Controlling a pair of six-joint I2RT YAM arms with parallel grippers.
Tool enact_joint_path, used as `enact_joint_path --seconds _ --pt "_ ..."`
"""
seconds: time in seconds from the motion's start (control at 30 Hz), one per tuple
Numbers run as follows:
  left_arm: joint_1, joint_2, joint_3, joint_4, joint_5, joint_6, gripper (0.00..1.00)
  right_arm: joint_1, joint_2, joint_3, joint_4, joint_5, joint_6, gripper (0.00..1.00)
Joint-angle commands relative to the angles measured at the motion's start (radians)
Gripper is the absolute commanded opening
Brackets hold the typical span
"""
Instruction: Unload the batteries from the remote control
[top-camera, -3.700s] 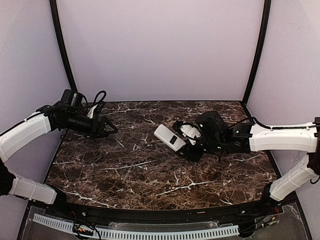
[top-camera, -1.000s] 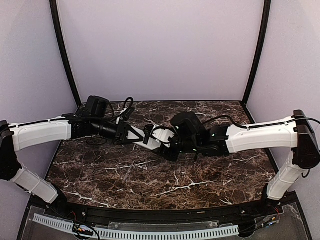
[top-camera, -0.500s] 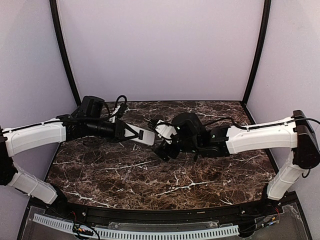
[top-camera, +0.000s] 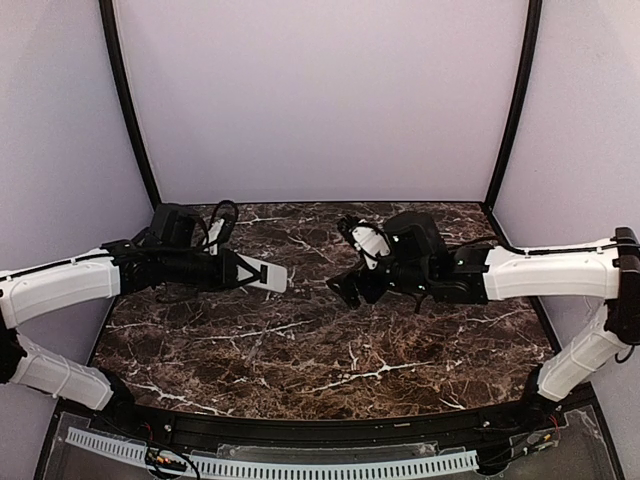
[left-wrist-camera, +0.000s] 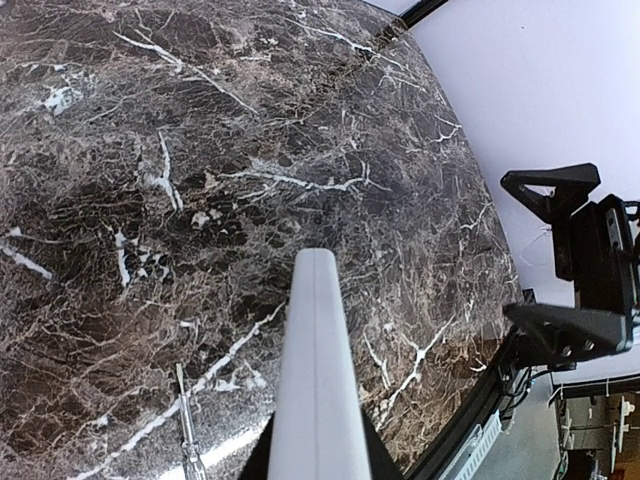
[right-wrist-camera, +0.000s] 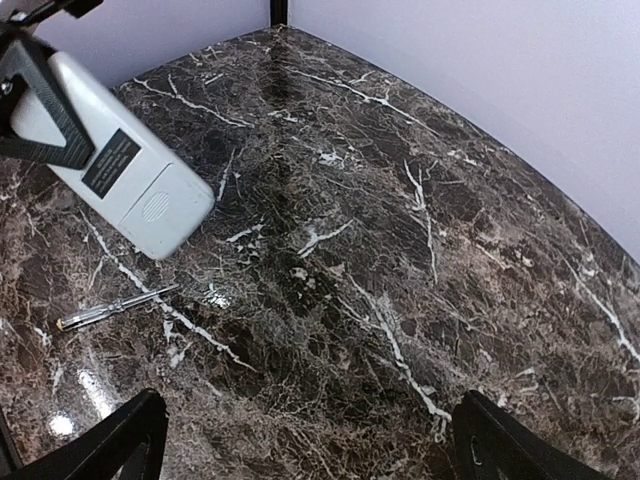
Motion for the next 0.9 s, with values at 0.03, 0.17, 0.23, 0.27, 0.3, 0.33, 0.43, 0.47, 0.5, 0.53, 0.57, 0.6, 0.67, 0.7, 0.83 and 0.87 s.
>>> enact_joint_path --seconds 0.03,0.17,0.23,0.27,0.3,0.33,0.43,0.47,0.5,0.53,0.57,0.6,0.67,0.7,0.83,0.87 --pt "0.006 -0.051 -0.069 0.113 0.010 -0.058 0.00 -0.096 -0.058 -0.050 0.013 -0.192 0.200 0.99" --pt "0.011 -0.039 -0.075 0.159 0.033 -0.085 0.00 -0.182 -0.078 -0.072 0.020 -0.388 0.335 0.99" --pt "0.014 -0.024 -0.069 0.195 0.058 -0.101 0.00 -0.207 -0.084 -0.080 0.034 -0.454 0.381 0.99" --pt "0.015 -0.018 -0.068 0.215 0.083 -0.113 0.00 -0.215 -0.082 -0.082 0.046 -0.486 0.404 0.99" --pt "0.015 -0.007 -0.070 0.260 0.099 -0.120 0.00 -0.224 -0.075 -0.077 0.053 -0.532 0.416 0.99" --pt "0.016 -0.002 -0.074 0.285 0.130 -0.135 0.00 -0.226 -0.065 -0.068 0.055 -0.565 0.427 0.99" --pt "0.016 0.018 -0.081 0.378 0.170 -0.166 0.00 -0.227 -0.059 -0.053 0.062 -0.609 0.467 0.99" --pt "0.016 0.020 -0.081 0.394 0.171 -0.168 0.00 -0.227 -0.067 -0.059 0.072 -0.611 0.483 0.99" --pt "0.016 0.025 -0.079 0.397 0.171 -0.172 0.00 -0.228 -0.080 -0.065 0.082 -0.610 0.499 0.98" --pt "0.017 0.028 -0.076 0.404 0.172 -0.174 0.00 -0.229 -0.095 -0.071 0.090 -0.608 0.520 0.99" --pt "0.017 0.036 -0.072 0.408 0.178 -0.177 0.00 -0.230 -0.107 -0.075 0.098 -0.613 0.532 0.99" --pt "0.016 0.041 -0.071 0.427 0.184 -0.182 0.00 -0.230 -0.116 -0.077 0.105 -0.628 0.541 0.99" --pt "0.016 0.063 -0.075 0.478 0.214 -0.206 0.00 -0.230 -0.130 -0.069 0.112 -0.669 0.556 0.99" --pt "0.016 0.067 -0.079 0.499 0.236 -0.226 0.00 -0.230 -0.135 -0.066 0.112 -0.679 0.565 0.98" --pt "0.016 0.088 -0.088 0.599 0.280 -0.271 0.00 -0.238 -0.160 -0.061 0.112 -0.700 0.610 0.99" --pt "0.016 0.094 -0.084 0.608 0.282 -0.275 0.00 -0.242 -0.165 -0.061 0.112 -0.702 0.625 0.99"
